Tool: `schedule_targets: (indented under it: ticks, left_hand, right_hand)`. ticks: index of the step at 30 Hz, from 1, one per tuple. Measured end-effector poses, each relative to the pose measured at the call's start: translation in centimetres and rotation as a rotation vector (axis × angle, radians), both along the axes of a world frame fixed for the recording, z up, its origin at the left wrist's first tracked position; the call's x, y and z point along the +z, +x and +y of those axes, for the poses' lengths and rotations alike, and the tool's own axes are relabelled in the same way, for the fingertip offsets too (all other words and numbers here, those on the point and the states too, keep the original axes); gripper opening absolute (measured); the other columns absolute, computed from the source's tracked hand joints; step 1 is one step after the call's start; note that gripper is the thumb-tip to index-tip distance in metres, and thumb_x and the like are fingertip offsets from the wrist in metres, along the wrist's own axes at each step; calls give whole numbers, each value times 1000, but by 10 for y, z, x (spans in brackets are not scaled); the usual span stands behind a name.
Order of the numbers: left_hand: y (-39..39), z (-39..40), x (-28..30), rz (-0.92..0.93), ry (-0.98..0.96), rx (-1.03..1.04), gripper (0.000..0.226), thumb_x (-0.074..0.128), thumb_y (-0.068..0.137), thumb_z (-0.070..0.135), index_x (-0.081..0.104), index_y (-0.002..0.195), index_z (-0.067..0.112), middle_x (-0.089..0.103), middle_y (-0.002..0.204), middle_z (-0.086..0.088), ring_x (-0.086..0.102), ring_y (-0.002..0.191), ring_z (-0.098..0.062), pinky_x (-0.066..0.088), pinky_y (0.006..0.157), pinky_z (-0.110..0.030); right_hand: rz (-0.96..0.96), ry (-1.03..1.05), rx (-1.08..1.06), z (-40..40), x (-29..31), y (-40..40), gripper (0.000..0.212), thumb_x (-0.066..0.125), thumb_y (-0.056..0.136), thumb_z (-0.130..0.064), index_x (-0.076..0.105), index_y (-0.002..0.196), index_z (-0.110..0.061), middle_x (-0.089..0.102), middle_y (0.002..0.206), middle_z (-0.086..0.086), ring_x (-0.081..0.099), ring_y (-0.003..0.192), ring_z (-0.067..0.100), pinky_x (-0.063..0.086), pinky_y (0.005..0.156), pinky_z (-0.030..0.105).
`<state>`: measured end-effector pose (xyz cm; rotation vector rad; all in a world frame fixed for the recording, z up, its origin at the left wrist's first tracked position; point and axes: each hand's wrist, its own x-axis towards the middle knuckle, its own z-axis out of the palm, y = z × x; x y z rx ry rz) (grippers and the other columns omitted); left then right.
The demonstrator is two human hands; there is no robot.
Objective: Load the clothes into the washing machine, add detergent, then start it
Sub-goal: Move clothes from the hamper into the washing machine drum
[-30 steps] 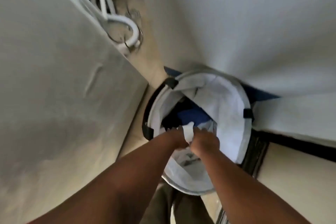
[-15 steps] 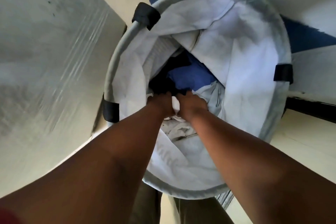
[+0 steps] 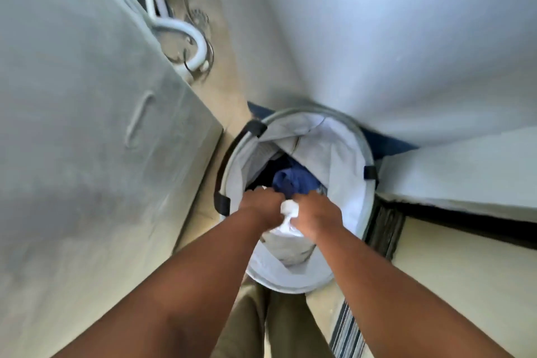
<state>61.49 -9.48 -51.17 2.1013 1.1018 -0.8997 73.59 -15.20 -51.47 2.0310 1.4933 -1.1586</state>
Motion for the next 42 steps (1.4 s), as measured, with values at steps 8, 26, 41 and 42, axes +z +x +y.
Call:
schedule_targets:
  ticks: [8,26,41,42]
  left_hand:
    - [-9,3,189,-140,165,-52,46,51,91,35,48,135,22,46,137,-10,41,128,-30,34,104,-42]
    - [-153,-52,552,-401,713,124,33,56,83,38,64,110,21,64,118,-7,58,112,-29,49,90,-35]
    - [-456,2,682,-826,800,668,87,78,50,52,47,129,29,61,121,2,59,105,-17,51,90,-37]
    - [-476,12,671,-847,700,728,86,82,52,50,47,128,31,62,119,2,61,99,-15,54,85,-34]
  right_hand:
    - [-109,195,-72,-18,195,-5,42,53,90,-48,54,128,-28,52,123,5,54,115,25,46,91,34]
    - [86,929,8,-44,549,-118,26,59,72,-48,62,81,-24,52,96,6,64,81,26,48,67,30]
    - [623,1385,7,66,754,-394,6,63,72,-17,66,78,-18,69,73,-5,64,74,17,49,67,30]
    - [638,1390,-2,75,755,-410,6,63,74,-16,67,78,-18,69,73,-5,64,74,17,48,67,29]
